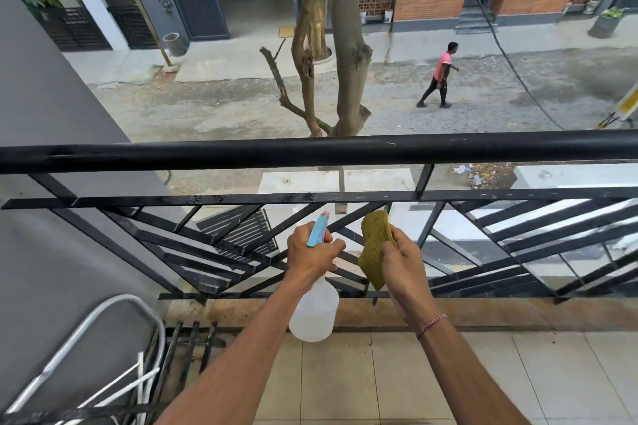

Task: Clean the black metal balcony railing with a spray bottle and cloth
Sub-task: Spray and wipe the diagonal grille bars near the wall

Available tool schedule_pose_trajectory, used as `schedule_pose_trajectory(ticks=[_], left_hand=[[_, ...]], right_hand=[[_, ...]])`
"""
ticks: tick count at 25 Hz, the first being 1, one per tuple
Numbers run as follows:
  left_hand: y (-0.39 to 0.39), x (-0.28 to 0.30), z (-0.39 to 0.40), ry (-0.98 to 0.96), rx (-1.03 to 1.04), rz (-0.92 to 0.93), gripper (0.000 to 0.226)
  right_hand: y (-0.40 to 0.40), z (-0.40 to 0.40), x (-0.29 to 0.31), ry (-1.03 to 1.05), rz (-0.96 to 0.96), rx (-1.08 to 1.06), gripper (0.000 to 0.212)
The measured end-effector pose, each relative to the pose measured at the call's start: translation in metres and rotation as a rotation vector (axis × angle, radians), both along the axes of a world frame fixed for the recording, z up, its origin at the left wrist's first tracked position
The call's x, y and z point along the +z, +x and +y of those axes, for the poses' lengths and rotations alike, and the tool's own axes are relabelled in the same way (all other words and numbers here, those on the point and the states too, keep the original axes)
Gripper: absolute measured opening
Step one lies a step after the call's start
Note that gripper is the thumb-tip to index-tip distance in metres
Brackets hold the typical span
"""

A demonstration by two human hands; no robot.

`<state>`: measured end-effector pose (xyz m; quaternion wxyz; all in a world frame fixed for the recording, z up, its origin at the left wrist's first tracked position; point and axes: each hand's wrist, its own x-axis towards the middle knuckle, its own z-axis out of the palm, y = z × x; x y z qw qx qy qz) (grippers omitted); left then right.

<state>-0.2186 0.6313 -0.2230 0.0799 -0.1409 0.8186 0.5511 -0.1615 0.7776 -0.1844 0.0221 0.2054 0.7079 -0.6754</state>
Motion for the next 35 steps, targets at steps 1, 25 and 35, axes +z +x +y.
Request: schedule_pose_trajectory(ticks=[1,25,35], left_hand=[[-0.001,-0.001,0.004,0.004,-0.013,0.002,0.016],[-0.017,0.002,0.085,-0.038,-0.214,0.023,0.025],[-0.025,-0.001,0.049,-0.025,-0.185,0.012,0.015]], right_hand=[[0.001,0.003,-0.001,0.007,-0.009,-0.01,0.037],[0.012,0.055,-0.012,0.07,0.041,-0.149,0.036],[-0.057,0.021,-0.026,0.576,0.321,-0.082,0.062]])
